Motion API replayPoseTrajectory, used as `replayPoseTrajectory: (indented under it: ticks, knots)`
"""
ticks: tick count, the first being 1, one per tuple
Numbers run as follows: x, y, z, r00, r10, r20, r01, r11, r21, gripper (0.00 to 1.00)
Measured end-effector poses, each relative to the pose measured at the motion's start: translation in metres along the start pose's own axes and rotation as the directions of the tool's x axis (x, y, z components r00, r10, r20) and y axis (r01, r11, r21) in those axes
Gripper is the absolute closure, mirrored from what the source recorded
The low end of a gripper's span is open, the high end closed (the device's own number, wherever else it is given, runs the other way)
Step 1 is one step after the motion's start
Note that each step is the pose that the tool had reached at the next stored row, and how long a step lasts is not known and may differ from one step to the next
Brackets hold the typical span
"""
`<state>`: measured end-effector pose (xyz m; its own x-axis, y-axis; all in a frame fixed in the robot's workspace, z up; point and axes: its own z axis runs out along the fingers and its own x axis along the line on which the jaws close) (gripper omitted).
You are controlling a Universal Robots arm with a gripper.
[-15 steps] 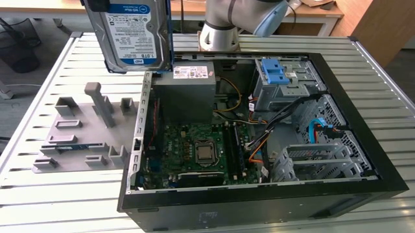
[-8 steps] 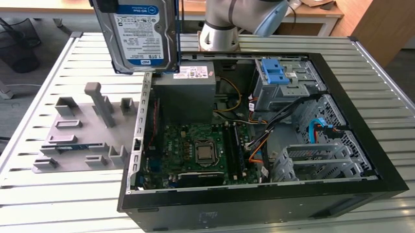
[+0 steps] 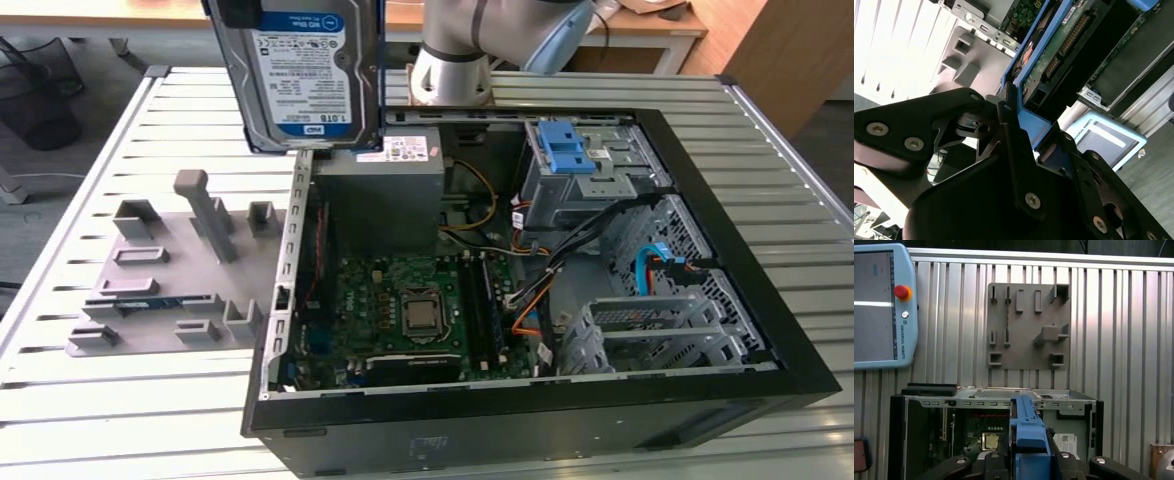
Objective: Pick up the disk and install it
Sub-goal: 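Pick up the disk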
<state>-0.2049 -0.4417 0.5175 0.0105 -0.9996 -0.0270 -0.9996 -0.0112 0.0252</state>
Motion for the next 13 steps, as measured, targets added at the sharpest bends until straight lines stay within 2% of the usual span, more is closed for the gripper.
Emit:
replayPoseTrajectory:
  ticks: [13]
  knots:
    - [0.0029, -0.0152, -0.0005, 1.0000, 0.000, 0.0000, 0.000, 1.0000, -0.0003, 0.64]
